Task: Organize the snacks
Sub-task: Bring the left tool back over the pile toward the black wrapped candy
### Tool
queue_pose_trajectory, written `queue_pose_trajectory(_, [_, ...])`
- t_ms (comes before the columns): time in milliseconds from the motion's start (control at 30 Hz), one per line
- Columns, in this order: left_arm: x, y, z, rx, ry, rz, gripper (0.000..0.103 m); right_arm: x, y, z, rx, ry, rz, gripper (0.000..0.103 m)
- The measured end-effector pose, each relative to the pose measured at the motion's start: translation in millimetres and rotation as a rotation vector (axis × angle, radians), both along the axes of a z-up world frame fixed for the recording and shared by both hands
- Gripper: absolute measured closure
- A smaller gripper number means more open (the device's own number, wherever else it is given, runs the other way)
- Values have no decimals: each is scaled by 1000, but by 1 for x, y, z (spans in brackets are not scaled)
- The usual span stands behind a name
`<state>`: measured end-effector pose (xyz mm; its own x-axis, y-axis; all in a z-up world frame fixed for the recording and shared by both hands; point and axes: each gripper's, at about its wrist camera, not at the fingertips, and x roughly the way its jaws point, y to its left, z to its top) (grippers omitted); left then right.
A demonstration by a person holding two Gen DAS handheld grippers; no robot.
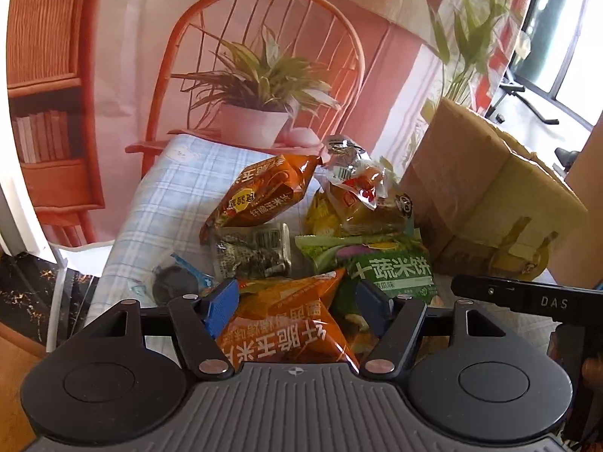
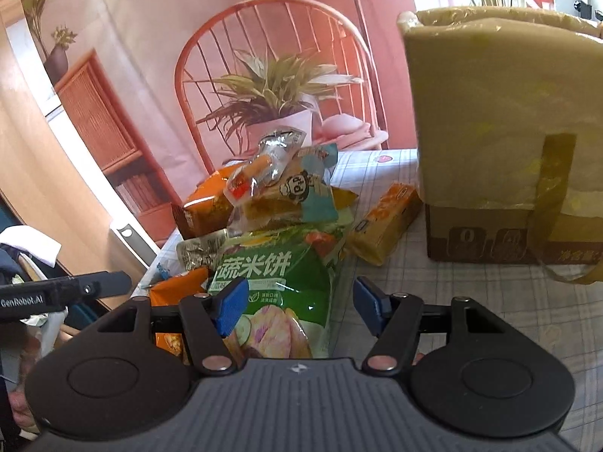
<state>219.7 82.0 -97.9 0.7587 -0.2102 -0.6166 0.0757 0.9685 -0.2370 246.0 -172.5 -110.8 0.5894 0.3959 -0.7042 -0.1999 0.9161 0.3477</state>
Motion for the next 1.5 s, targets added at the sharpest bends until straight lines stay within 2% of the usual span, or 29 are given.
queue_pose_trajectory(167, [-13,7,-10,-15,-47,23,32,-3,-1,-4,0,0,-23,38])
queue_pose_trajectory(300, [-15,9,-15,34,-36,31,32,-5,0,-10,-5,12,-31,38])
queue_pose_trajectory(467, [-11,28,-11,-8,-41,66,32,-3,4,-6,-10,-3,-23,38])
queue_pose_trajectory(633, [-2,45,1,11,-56,80,32,5,17,8,-35,-52,21,38])
queue_pose_trajectory(900, [19,70,-5,-43,-16,120,32,34,29,16,-66,-103,25,38])
queue_pose_trajectory(1100, [28,71,-13,-38,-6,135,32,63,50,20,-126,-169,82,38])
queue_pose_trajectory(1267, [29,74,-19,-55,3,142,32,92,76,12,-168,-183,130,38])
queue_pose_trajectory(1300, [29,75,-20,-60,6,142,32,97,83,9,-186,-188,154,36])
queue_pose_trajectory(1367, [29,76,-22,-63,11,144,32,102,92,6,-231,-209,199,14])
queue_pose_trajectory(1500, [29,79,-27,-69,21,149,32,104,104,0,-351,-276,331,6])
